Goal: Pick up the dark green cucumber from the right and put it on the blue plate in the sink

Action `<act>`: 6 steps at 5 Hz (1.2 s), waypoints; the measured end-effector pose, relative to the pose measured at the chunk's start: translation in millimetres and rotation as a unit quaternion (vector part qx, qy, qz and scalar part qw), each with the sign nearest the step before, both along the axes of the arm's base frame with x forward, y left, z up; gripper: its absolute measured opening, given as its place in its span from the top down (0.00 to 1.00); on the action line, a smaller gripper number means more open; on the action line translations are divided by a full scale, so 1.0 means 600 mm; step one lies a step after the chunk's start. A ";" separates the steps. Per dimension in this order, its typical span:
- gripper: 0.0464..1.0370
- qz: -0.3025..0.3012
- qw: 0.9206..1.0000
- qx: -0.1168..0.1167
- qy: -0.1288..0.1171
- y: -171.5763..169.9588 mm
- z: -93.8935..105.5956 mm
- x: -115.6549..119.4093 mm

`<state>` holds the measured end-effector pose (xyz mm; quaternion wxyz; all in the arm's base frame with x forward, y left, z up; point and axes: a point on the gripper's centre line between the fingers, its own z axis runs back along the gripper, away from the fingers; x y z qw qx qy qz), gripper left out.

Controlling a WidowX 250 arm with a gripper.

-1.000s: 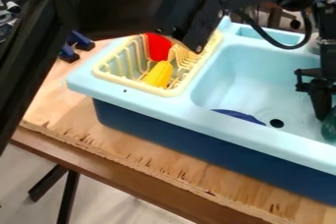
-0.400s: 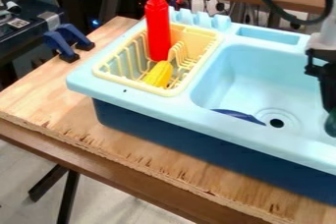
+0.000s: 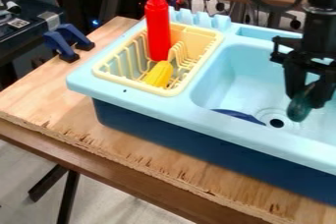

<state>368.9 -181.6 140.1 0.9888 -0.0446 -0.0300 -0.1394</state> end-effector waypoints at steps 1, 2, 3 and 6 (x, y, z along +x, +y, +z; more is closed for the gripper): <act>0.57 0.006 1.000 0.005 0.003 0.032 0.001 0.011; 0.57 0.007 1.000 0.009 0.002 0.049 0.008 0.018; 0.57 0.002 1.000 -0.015 -0.014 0.055 -0.008 0.032; 0.57 0.004 1.000 -0.020 0.009 0.062 -0.051 0.042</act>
